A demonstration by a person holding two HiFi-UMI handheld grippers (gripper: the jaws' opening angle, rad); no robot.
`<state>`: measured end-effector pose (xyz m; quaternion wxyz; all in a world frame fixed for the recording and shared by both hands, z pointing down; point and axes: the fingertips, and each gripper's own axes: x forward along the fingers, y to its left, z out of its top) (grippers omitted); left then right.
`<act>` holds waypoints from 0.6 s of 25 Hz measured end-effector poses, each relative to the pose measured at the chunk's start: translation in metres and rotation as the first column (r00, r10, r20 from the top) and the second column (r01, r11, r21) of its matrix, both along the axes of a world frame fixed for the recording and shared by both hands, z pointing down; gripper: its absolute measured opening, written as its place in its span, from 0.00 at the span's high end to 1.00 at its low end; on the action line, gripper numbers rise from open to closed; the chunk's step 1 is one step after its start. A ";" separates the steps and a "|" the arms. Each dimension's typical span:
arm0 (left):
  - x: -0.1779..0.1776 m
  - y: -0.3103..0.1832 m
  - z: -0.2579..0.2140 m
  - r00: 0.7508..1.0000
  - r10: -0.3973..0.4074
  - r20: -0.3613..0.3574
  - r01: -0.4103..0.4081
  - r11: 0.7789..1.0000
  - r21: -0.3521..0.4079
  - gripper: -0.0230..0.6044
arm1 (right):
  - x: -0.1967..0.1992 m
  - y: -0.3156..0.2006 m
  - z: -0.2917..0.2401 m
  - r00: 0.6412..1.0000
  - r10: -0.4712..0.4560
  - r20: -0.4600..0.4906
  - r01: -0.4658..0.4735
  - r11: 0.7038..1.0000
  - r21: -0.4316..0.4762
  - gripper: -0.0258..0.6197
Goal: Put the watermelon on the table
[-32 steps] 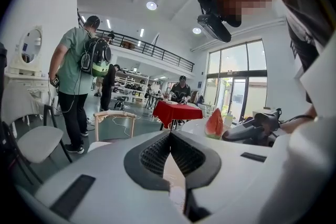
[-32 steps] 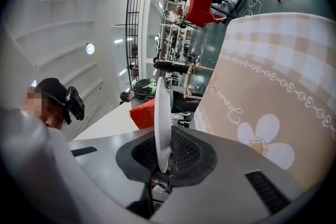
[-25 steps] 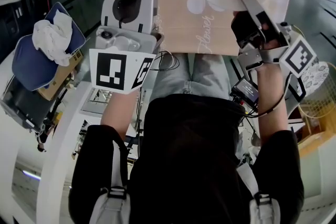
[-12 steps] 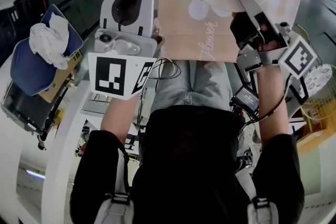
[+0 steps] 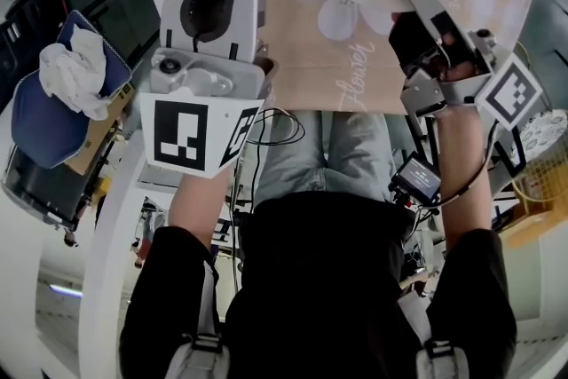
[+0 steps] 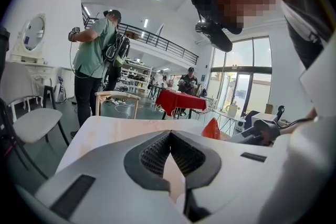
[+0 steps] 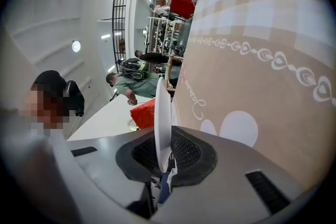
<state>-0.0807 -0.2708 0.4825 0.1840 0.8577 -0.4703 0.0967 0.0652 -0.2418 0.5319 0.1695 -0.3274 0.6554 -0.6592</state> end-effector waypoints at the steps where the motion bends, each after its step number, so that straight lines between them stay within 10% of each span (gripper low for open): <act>1: 0.000 -0.001 0.004 1.000 0.000 0.001 0.000 1.000 -0.005 0.95 | 0.000 -0.001 0.004 1.000 0.001 0.003 -0.001 1.000 -0.006 0.91; 15: 0.003 -0.008 0.039 1.000 0.002 -0.009 -0.002 0.999 -0.038 0.95 | 0.001 -0.009 0.038 1.000 -0.006 -0.010 0.006 0.999 -0.037 0.91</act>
